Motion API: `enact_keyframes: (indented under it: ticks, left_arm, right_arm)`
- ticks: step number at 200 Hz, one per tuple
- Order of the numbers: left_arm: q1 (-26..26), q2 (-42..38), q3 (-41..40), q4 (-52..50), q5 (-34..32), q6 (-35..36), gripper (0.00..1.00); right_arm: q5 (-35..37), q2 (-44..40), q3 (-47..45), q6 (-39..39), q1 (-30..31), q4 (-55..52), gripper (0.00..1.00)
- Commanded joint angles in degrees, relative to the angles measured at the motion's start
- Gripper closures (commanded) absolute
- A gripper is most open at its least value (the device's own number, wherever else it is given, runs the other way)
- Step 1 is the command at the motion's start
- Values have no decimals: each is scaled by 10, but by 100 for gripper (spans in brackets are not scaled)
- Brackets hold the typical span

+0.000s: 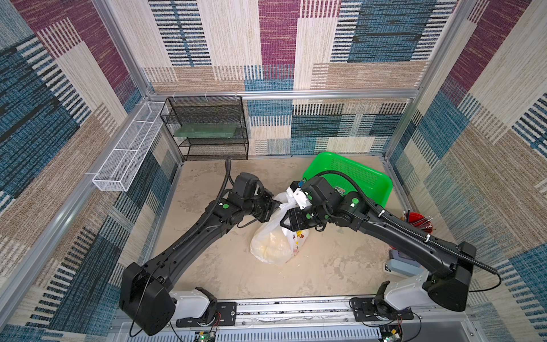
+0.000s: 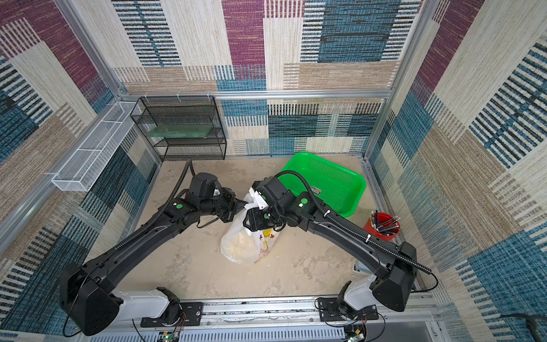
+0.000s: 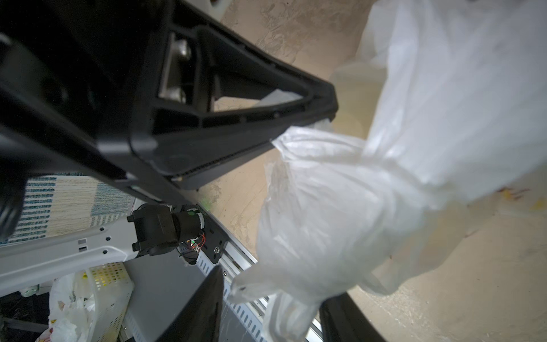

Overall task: Place the banana into a plastic bag & tie a knot
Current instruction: Tie the plastic bag at the center of the board.

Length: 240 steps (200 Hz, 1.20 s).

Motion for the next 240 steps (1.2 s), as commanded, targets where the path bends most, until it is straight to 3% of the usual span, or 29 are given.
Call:
enact_keyframes:
  ticks: [1,35,56,90,157,240]
  left_arm:
    - [-1,-4,-3,-9,-7,25,100]
    - [-2,-6,-5,-9,-10,26,100]
    - [-2,-6,-4,-10,-13,31,100]
    - [4,4,17,-24,-27,69,100]
    - [82,60,117,-58,-37,180,100]
    - [175,125,141,-21,-72,206,100]
  right_arm:
    - [31,3,6,6,6,-30,53]
    - [38,8,4,14,10,-42,76]
    - [39,7,5,14,8,-44,100]
    - [31,-9,-7,9,-3,-47,100]
    - [4,-49,-77,-35,-54,-67,100]
    - [20,-79,-237,-60,-93,-84,100]
